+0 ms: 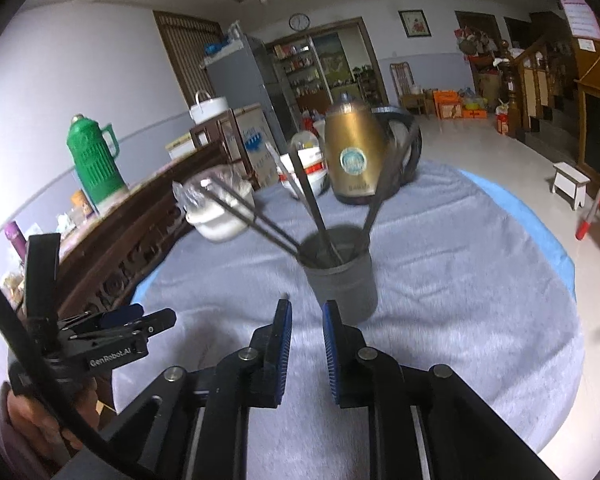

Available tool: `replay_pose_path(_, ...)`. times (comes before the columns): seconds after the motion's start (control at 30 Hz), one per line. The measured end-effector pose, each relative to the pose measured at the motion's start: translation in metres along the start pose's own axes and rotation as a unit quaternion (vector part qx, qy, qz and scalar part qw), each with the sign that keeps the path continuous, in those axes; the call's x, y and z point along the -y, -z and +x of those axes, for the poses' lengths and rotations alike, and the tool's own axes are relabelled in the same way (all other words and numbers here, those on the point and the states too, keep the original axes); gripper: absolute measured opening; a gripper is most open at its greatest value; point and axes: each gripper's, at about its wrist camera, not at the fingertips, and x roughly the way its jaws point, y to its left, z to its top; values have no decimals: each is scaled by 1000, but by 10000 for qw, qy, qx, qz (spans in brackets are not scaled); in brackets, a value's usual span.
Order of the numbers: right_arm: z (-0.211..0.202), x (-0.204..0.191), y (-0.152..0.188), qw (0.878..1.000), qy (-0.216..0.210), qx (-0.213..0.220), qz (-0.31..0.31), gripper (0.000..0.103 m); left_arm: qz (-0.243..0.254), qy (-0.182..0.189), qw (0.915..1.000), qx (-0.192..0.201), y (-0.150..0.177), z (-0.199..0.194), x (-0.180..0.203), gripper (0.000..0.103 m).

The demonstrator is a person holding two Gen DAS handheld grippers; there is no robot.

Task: Organize utensils
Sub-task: 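Move both open tools down to the last chopsticks on the cloth, then close the left tool on one chopstick while the right tool grasps the other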

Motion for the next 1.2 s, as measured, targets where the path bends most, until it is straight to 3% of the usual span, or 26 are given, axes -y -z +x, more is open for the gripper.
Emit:
replay_pose_path(0.23, 18, 12, 21, 9993, 54, -352, 140, 18, 98, 489, 9966, -650, 20, 42, 13, 61)
replay_pose_path(0.4, 21, 24, 25, 9984, 15, -453, 337, 18, 181, 474, 9940, -965, 32, 64, 23, 61)
replay_pose_path(0.83, 33, 25, 31, 9970, -78, -623, 448, 18, 174, 324, 9924, -1171, 36, 88, 27, 61)
replay_pose_path(1.2, 37, 28, 33, 9963, -46, -692, 513, 18, 165, 356, 9936, -1062, 41, 88, 21, 61)
